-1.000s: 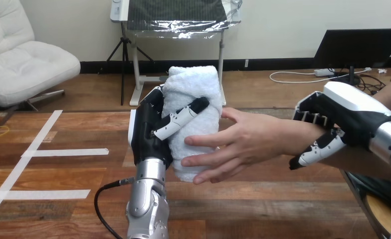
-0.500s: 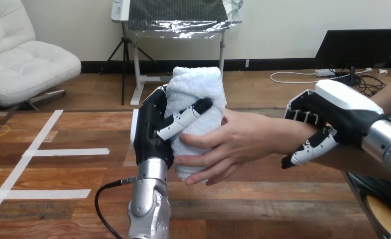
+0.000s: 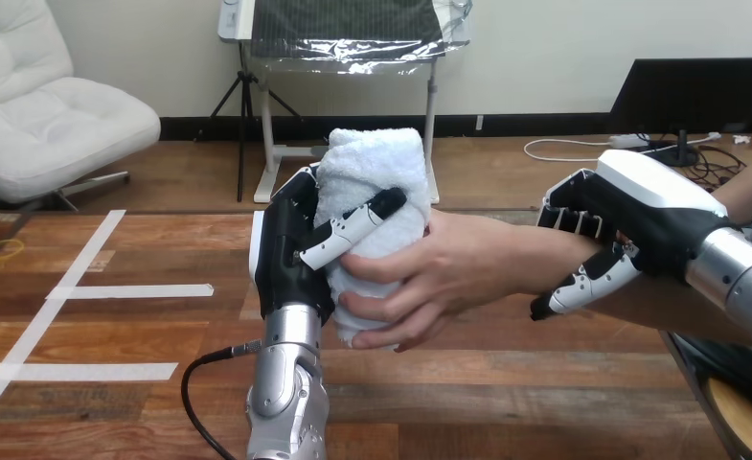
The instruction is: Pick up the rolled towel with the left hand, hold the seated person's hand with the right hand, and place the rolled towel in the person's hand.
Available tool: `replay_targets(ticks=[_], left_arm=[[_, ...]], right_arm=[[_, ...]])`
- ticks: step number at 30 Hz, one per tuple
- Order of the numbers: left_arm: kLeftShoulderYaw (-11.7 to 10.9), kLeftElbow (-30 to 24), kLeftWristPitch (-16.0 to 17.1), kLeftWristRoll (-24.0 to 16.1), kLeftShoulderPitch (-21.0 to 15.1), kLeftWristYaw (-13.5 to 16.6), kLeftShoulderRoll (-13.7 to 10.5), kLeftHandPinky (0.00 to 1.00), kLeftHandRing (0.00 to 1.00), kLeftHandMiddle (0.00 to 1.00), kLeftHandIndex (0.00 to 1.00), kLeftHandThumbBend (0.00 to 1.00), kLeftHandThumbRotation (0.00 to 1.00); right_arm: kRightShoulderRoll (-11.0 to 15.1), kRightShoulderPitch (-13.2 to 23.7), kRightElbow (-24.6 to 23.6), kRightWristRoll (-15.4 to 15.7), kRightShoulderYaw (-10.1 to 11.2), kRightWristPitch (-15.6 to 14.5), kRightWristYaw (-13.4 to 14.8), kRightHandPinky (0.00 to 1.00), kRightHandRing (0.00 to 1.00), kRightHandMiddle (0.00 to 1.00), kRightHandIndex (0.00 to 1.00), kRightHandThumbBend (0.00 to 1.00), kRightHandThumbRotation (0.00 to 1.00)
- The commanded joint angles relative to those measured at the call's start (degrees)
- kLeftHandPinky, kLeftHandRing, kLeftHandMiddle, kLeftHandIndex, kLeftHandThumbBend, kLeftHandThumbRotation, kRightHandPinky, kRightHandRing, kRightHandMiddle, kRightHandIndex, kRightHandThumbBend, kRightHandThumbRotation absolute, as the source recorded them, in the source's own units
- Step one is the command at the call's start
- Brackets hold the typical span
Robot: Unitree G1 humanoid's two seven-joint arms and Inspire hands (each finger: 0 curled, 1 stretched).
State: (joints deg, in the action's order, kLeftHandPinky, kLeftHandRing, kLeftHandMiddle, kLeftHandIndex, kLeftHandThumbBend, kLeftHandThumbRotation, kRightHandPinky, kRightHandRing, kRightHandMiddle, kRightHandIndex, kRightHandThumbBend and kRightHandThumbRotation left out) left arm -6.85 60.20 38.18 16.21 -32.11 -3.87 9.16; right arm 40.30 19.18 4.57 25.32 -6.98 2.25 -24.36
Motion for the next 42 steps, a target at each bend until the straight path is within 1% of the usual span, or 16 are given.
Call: replay_targets(ticks=[1, 13, 19, 24, 34, 40, 42], left_arm=[[1.07, -1.94, 0.96, 0.00, -10.54, -0.91, 9.72, 0.34, 0.39, 0.43, 0.43, 0.72, 0.00], [1.18, -2.23, 0.85, 0.10, -10.35, -1.02, 9.72, 0.34, 0.39, 0.43, 0.43, 0.72, 0.00], [1.26, -2.37, 0.86, 0.00, -10.22, -0.98, 9.62, 0.34, 0.39, 0.42, 0.42, 0.72, 0.00], [1.15, -2.47, 0.83, 0.19, -10.16, -1.09, 9.57, 0.34, 0.39, 0.42, 0.42, 0.71, 0.00], [0.99, -2.73, 0.61, 0.51, -10.01, -1.20, 9.44, 0.33, 0.38, 0.42, 0.42, 0.71, 0.00], [0.92, -2.80, 0.75, 0.68, -9.85, -1.52, 9.35, 0.33, 0.38, 0.42, 0.42, 0.70, 0.00], [0.72, -3.02, 0.45, 1.23, -9.72, -2.02, 9.45, 0.33, 0.38, 0.42, 0.43, 0.70, 0.00]], right_arm=[[-2.62, 2.71, 0.57, -0.30, -1.23, -1.47, -0.12, 0.32, 0.38, 0.43, 0.44, 0.87, 0.15], [-3.31, 3.16, 0.34, 0.14, -1.74, -1.91, -0.27, 0.32, 0.38, 0.44, 0.44, 0.87, 0.16], [-3.25, 3.25, 0.48, 0.08, -1.84, -1.49, -0.24, 0.31, 0.38, 0.44, 0.44, 0.87, 0.16], [-3.27, 3.27, 0.30, 0.01, -1.87, -2.18, -0.61, 0.31, 0.37, 0.43, 0.44, 0.87, 0.16], [-2.99, 2.99, 0.77, -0.32, -1.84, -1.50, -0.33, 0.31, 0.37, 0.43, 0.44, 0.87, 0.15], [-2.68, 2.65, 0.45, -0.31, -1.84, -1.82, -0.78, 0.31, 0.37, 0.43, 0.44, 0.88, 0.15], [-2.40, 2.48, 0.18, -0.34, -1.85, -2.21, -1.33, 0.31, 0.38, 0.44, 0.44, 0.88, 0.16]])
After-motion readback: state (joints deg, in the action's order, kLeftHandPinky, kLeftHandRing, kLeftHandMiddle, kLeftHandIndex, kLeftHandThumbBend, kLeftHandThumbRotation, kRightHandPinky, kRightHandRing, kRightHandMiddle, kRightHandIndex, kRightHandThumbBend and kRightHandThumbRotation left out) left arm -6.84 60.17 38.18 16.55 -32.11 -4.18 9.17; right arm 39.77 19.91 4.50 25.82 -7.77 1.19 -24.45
